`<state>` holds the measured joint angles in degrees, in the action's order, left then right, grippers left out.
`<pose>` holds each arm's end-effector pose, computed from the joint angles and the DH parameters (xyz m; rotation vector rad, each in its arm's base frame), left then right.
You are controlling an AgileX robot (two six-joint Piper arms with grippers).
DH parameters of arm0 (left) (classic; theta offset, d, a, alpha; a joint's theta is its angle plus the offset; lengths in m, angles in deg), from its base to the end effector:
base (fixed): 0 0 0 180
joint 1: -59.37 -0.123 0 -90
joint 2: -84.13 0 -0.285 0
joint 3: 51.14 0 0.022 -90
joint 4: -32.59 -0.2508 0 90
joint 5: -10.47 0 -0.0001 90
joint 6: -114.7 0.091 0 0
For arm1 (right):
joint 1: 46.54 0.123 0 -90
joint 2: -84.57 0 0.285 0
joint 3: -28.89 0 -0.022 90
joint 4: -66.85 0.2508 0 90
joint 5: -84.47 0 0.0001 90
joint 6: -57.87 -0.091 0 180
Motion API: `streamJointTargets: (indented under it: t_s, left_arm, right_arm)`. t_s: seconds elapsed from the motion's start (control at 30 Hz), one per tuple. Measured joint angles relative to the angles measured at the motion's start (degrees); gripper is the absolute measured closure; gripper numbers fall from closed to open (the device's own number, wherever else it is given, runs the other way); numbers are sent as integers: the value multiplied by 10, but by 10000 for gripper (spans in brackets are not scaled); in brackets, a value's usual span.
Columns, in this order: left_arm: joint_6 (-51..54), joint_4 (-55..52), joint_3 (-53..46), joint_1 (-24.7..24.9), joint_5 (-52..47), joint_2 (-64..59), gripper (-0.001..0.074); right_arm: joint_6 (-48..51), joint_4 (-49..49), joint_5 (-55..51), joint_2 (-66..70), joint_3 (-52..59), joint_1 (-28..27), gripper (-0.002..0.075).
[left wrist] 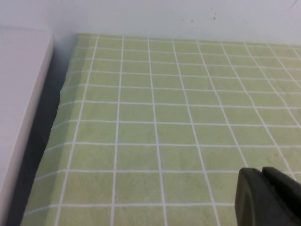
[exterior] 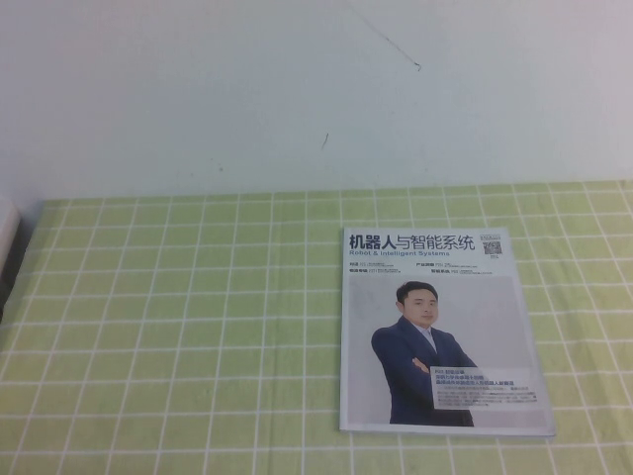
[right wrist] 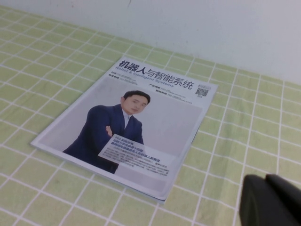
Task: Close book
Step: 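Close the open booklet and leave it lying on the table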
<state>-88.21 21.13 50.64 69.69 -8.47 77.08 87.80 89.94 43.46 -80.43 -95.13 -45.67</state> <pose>0.0536 -0.0038 0.1787 -0.0734 1.8161 -0.2186 0.0371 0.0240 0.2697 -0.3877 1.8633 0.1162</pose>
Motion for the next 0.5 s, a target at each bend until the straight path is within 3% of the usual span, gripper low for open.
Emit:
streamJointTargets:
  t_s: [0.27,0.5]
  left_arm:
    - [201,129,1,-61,-4,0,737]
    - [247,143,1,-73,-4,1,737]
  right_arm:
    - [0,1,0,0,0,0,728]
    - [0,3,0,0,0,0,728]
